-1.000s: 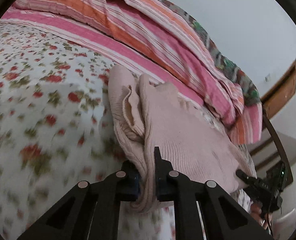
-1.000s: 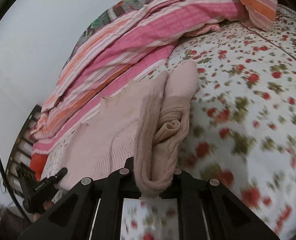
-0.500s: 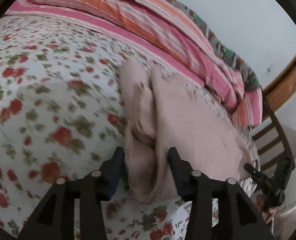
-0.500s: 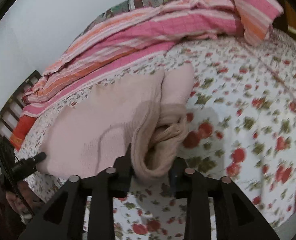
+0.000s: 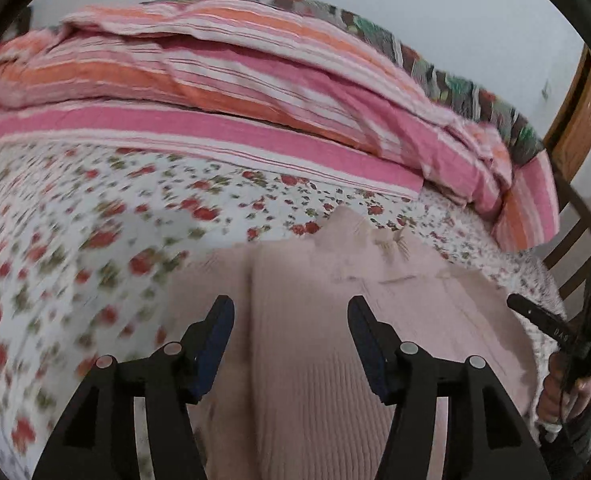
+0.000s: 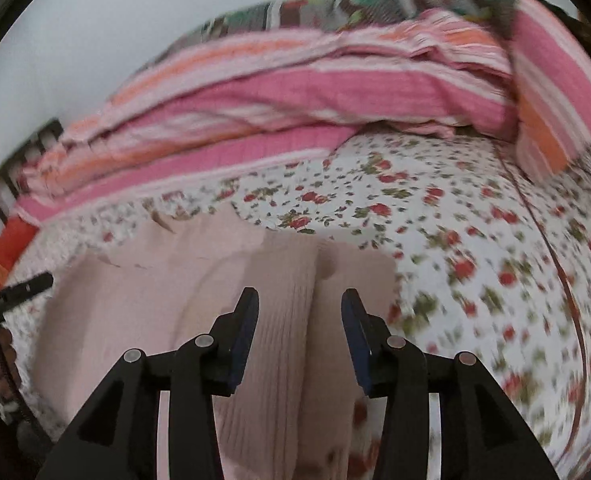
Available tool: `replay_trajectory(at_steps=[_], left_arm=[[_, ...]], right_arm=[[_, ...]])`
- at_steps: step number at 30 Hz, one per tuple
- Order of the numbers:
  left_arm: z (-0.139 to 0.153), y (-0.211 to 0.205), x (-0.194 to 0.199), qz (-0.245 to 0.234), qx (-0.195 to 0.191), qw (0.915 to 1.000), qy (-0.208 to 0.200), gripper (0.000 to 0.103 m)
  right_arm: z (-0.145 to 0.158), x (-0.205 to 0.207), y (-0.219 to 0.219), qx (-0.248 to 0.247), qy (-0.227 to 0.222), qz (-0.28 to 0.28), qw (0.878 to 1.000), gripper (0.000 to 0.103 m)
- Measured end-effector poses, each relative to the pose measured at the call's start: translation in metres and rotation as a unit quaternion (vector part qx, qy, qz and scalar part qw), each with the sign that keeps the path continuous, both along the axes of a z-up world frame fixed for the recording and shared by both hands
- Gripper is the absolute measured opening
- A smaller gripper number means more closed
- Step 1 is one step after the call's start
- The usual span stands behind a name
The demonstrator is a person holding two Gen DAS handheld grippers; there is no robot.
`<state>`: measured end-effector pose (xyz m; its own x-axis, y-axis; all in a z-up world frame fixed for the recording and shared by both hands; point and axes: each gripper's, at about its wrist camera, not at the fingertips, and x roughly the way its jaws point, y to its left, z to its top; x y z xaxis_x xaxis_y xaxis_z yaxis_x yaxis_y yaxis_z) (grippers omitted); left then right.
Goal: Fold small clothes
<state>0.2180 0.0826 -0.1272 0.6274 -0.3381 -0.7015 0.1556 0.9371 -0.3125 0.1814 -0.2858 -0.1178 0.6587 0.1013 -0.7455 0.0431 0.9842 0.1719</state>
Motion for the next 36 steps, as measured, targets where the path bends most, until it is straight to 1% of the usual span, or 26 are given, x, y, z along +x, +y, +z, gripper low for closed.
replay_trajectory(at_steps=[1,2,3,4,5,6,7,8,9,10,12,13,15,17,20,21,22,24,25,27,29,30,32,33,35,36], left_arm=[[-0.002,-0.002,0.006,0.005,0.011,0.9999,0.002,0.056],[-0.006,-0.005,0.013,0.013,0.023,0.9996,0.007,0.053],[-0.011,-0.006,0.021,0.022,0.031,0.9992,0.016,0.044],[-0.013,-0.006,0.026,0.025,0.032,0.999,0.021,0.037],[-0.017,-0.005,0.031,0.025,0.027,0.9989,0.028,0.019],[-0.02,-0.004,0.033,0.018,0.019,0.9992,0.03,0.007],[-0.02,-0.004,0.035,0.011,0.014,0.9995,0.026,0.007],[-0.018,-0.003,0.034,0.004,0.01,0.9999,0.013,0.007],[-0.012,-0.001,0.031,0.003,0.014,0.9999,-0.009,0.006],[-0.008,0.001,0.031,0.002,0.012,0.9997,-0.021,0.006],[0.003,0.009,0.031,0.003,-0.009,0.999,-0.045,0.006],[0.005,0.011,0.032,0.008,-0.007,0.9989,-0.046,0.006],[-0.001,0.009,0.041,0.017,0.024,0.9989,-0.035,0.006],[-0.015,0.006,0.047,0.018,0.046,0.9987,-0.015,0.007],[-0.031,0.006,0.052,0.016,0.048,0.9985,0.019,0.007],[-0.032,0.006,0.052,0.013,0.049,0.9984,0.025,0.01],[-0.029,0.006,0.052,0.011,0.053,0.9982,0.028,0.01],[-0.018,0.006,0.048,0.019,0.07,0.9971,0.023,0.014],[-0.013,0.004,0.047,0.024,0.078,0.9965,0.015,0.016],[0.005,0.0,0.038,0.024,0.089,0.9956,-0.019,0.032],[0.016,-0.005,0.034,0.006,0.076,0.9963,-0.038,0.038],[0.018,-0.01,0.033,-0.007,0.067,0.997,-0.039,0.039],[0.015,-0.019,0.035,-0.026,0.052,0.9979,-0.03,0.039],[0.01,-0.023,0.038,-0.03,0.049,0.9981,-0.022,0.039],[-0.008,-0.028,0.044,-0.027,0.065,0.9976,-0.003,0.039],[-0.019,-0.027,0.047,-0.021,0.074,0.997,0.009,0.039]], right_arm=[[-0.006,0.01,-0.001,-0.001,0.01,0.002,1.0,0.043],[-0.011,0.018,0.0,-0.001,0.023,0.004,1.0,0.043],[-0.017,0.026,0.0,0.0,0.037,0.006,0.999,0.043],[-0.025,0.036,0.0,-0.001,0.057,0.008,0.998,0.042],[-0.03,0.041,0.001,-0.002,0.071,0.01,0.997,0.04],[-0.033,0.046,0.002,-0.004,0.079,0.013,0.997,0.035],[-0.035,0.049,0.004,-0.01,0.078,0.015,0.997,0.007],[-0.035,0.051,0.006,-0.019,0.076,0.024,0.997,0.005],[-0.033,0.052,0.009,-0.015,0.069,0.039,0.997,0.005],[-0.03,0.051,0.01,-0.009,0.056,0.048,0.997,0.005],[-0.016,0.048,0.004,0.016,0.014,0.058,0.998,0.005],[-0.01,0.047,0.0,0.025,0.0,0.054,0.998,0.005],[-0.006,0.052,-0.007,0.027,-0.008,0.039,0.999,0.005],[-0.017,0.064,-0.008,0.008,0.017,0.025,1.0,0.004],[-0.046,0.078,-0.004,-0.019,0.07,0.02,0.997,0.005],[-0.048,0.077,-0.002,-0.027,0.071,0.023,0.997,0.005],[-0.045,0.075,-0.001,-0.033,0.067,0.027,0.997,0.007],[-0.034,0.073,0.0,-0.044,0.067,0.026,0.996,0.017],[-0.026,0.07,-0.001,-0.048,0.06,0.018,0.997,0.018],[-0.012,0.066,0.001,-0.05,0.041,0.01,0.998,0.02],[0.003,0.061,0.012,-0.057,0.025,0.017,0.998,0.026],[0.008,0.059,0.019,-0.062,0.017,0.02,0.998,0.027],[0.011,0.058,0.037,-0.067,0.007,0.035,0.997,0.033],[0.009,0.061,0.045,-0.068,0.007,0.045,0.997,0.033],[-0.007,0.066,0.057,-0.081,0.017,0.057,0.995,0.033],[-0.016,0.069,0.059,-0.092,0.023,0.052,0.994,0.033]])
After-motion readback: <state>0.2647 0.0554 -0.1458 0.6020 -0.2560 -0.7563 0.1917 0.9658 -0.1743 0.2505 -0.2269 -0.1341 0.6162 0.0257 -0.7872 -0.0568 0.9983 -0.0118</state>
